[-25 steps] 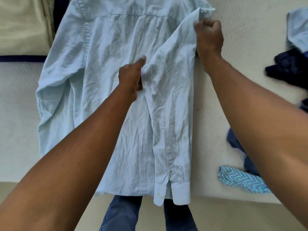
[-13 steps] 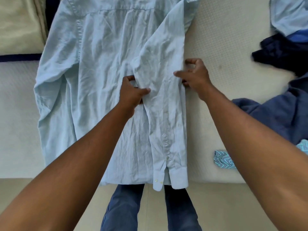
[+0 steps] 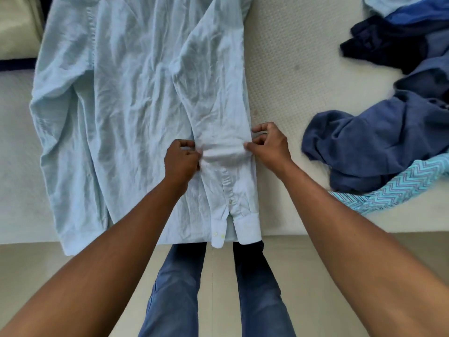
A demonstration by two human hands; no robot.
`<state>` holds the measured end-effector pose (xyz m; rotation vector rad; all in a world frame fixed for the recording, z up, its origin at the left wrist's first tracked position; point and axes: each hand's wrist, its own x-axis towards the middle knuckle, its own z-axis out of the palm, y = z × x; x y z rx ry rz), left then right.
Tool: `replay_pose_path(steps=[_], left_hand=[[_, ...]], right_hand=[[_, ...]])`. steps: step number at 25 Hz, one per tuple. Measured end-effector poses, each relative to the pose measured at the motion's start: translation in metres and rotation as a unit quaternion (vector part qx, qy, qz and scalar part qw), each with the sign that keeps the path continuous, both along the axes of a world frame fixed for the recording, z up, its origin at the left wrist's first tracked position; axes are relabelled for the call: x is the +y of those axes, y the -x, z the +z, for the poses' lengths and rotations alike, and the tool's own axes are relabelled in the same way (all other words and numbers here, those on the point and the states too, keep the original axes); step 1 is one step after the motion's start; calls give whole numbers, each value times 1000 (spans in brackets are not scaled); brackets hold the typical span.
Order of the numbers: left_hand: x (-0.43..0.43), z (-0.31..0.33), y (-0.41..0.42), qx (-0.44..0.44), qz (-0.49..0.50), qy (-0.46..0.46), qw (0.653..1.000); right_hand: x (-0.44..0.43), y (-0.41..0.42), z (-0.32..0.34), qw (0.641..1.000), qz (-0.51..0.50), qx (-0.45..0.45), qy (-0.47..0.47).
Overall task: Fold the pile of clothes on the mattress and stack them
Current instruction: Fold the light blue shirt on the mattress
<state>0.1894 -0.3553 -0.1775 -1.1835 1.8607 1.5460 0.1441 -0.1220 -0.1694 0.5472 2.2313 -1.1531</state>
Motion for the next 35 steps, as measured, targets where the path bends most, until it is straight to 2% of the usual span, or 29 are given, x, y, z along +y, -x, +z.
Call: replay_pose_path(steps=[2,3,8,10,13,16,18,20,22,26,28,30,32,33,35], left_hand=[[4,2,-10,-3,9,-15,1000],[6,4,-16,-11,-10,-30,999],[20,10,-76,-54,-109,-63,991],[21,14,-101,-78,-152,-76,982],[20,17,-129,-110,-258,-84,956],[24,24,-139,-88,-240,-98,962],[27,25,-140,-78,-268,-81,957],[23,26,-135,-101,-359,-41,927],[14,23,-116,-112,-407,11,907],[-13,26,-39,-59,-336,49,939],[-26,25,4,24,-379,175,908],[-36,28,46,149,-409,301,848],[-42,31,85,261,-441,366,777],[-45,28,102,283,-478,385,737],[-48,19,124,266,-564,412,665]], right_hand=[[4,-19,-3,999,-48,7,-2],[5,-29,-3,999,-41,-8,0],[17,-98,1,989,124,-81,-27],[25,-127,1,983,140,-120,-20],[33,-157,6,984,67,-163,33],[34,-172,12,985,-69,-139,78],[34,-178,14,988,-49,-135,57],[34,-183,15,991,39,-130,-7],[33,-172,18,989,72,-117,-49],[15,-100,17,993,48,-100,-33],[1,-49,13,996,60,-59,-43],[-16,10,11,995,69,5,-73],[-38,74,13,983,83,100,-129],[-49,105,14,971,95,150,-162],[-65,163,19,939,136,227,-218]])
